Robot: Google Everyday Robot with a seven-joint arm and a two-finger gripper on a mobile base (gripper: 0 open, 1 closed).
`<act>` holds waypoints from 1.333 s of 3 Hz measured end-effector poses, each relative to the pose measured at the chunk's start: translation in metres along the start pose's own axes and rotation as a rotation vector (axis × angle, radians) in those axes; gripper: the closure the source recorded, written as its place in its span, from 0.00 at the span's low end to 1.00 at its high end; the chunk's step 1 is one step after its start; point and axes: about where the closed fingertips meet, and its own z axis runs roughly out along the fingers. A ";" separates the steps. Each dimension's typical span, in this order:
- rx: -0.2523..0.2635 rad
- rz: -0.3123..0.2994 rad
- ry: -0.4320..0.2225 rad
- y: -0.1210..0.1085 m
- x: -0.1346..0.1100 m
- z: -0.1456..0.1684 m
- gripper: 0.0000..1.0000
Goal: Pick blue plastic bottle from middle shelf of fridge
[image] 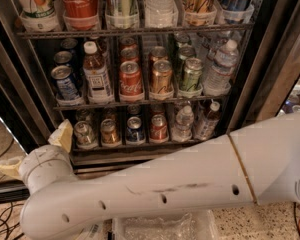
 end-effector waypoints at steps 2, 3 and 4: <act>0.175 0.077 0.014 -0.016 0.020 -0.023 0.00; 0.175 0.077 0.014 -0.016 0.021 -0.023 0.00; 0.254 0.083 0.025 -0.035 0.026 -0.034 0.00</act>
Offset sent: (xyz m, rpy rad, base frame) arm -0.0203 -0.0088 -0.0163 0.0108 0.0278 -0.0832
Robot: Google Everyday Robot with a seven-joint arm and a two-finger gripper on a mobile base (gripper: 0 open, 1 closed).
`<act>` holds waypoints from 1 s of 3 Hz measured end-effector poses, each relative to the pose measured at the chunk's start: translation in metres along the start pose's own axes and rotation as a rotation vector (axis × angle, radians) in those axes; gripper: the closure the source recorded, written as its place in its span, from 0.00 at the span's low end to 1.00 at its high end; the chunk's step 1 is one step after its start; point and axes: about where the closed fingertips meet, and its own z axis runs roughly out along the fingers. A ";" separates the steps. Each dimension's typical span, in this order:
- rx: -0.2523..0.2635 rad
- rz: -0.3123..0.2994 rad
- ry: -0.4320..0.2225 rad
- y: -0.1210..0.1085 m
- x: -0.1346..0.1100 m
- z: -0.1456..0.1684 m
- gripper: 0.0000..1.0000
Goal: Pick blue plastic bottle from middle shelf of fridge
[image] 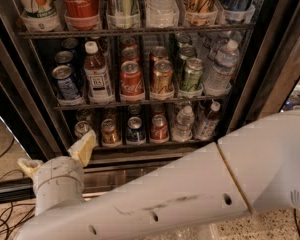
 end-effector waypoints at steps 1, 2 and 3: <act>0.117 -0.009 0.001 -0.036 0.001 -0.011 0.00; 0.201 -0.035 -0.019 -0.069 -0.002 -0.014 0.00; 0.266 -0.048 -0.073 -0.090 -0.014 -0.007 0.00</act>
Offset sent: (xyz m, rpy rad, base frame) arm 0.0233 -0.1045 0.0212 -0.0934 -0.1155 -0.2733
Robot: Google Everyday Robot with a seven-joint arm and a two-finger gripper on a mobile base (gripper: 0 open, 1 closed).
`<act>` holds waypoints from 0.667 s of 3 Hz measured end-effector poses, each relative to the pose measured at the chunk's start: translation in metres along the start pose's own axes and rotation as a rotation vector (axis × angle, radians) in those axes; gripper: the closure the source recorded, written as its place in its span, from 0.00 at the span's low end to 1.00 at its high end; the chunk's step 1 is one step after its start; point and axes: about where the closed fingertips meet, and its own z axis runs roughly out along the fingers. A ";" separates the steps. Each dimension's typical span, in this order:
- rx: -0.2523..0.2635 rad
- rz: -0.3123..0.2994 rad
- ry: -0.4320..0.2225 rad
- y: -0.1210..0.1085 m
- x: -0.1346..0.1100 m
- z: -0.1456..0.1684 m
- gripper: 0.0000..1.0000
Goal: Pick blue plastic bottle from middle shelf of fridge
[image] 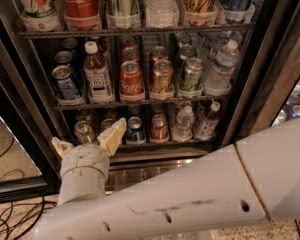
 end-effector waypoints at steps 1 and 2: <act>0.000 0.000 0.000 0.000 0.000 0.000 0.00; 0.023 0.006 -0.022 -0.011 -0.006 0.009 0.00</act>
Offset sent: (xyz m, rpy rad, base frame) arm 0.0249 -0.0193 0.0151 0.0154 -0.0583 -0.0462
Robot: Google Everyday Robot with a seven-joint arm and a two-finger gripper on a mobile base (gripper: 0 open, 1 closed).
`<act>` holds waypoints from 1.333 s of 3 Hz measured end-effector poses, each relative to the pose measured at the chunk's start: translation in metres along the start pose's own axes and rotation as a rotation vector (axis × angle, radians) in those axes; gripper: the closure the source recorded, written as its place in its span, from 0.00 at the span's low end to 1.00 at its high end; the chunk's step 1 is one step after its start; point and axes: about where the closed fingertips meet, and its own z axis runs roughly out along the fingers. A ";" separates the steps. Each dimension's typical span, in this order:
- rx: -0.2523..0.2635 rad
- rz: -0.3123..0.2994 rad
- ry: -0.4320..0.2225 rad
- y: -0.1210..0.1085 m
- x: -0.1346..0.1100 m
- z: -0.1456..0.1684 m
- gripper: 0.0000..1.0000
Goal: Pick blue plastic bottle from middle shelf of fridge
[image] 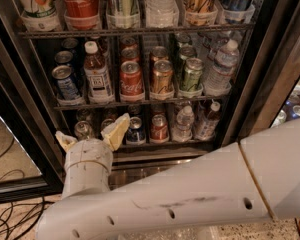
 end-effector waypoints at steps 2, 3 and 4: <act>0.032 -0.031 -0.079 -0.018 -0.023 0.024 0.00; 0.034 -0.033 -0.086 -0.019 -0.025 0.029 0.00; 0.039 -0.019 -0.096 -0.021 -0.026 0.041 0.00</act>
Offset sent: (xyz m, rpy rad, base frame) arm 0.0409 -0.0153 0.0330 -0.0387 -0.1316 -0.0152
